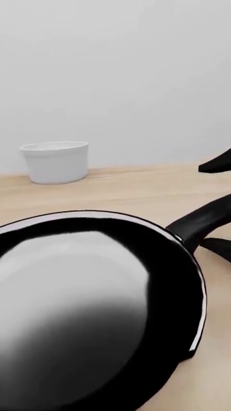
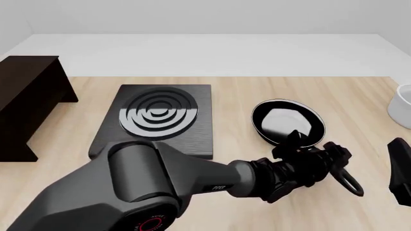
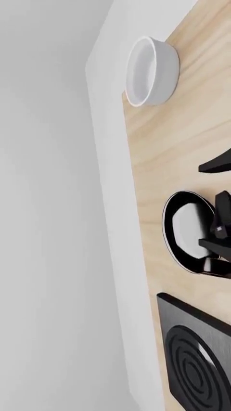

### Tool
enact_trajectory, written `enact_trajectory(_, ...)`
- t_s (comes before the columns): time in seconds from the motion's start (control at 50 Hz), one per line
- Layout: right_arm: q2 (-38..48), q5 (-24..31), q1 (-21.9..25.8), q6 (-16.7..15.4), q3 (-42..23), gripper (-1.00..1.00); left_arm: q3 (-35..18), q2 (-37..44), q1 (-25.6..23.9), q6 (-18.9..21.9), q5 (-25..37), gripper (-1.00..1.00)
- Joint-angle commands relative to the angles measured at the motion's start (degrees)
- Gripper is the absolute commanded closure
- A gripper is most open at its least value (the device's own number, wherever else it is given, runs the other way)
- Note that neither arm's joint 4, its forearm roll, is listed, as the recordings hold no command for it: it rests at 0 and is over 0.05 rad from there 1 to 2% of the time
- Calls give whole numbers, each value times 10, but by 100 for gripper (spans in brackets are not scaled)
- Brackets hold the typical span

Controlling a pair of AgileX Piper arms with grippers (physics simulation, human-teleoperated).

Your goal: Put the frying pan on top of the cabinet.

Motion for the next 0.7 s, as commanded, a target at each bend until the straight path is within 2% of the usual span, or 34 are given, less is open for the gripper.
enact_trajectory(0.02, 0, 0, -2, 1, 0, -100, 0, 70, 9, 28, 3, -100)
enact_trajectory(0.16, -2, 2, -4, 2, 0, -100, 0, 73, 17, 26, 4, -100)
enact_trajectory(0.18, -1, 1, -4, 2, 0, -100, -1, 67, 24, 42, 11, 100)
enact_trajectory(0.2, -1, 1, -4, 2, 0, -100, -2, 67, 26, 43, 14, 100)
enact_trajectory(0.22, -1, 1, -4, 2, 0, -100, 1, 72, 19, 28, 2, 100)
enact_trajectory(0.48, 4, -4, -3, 0, 0, -100, 8, 61, 28, 36, 1, 100)
enact_trajectory(0.7, 4, -3, -2, -2, 0, -100, 41, 25, 38, 50, -11, 100)
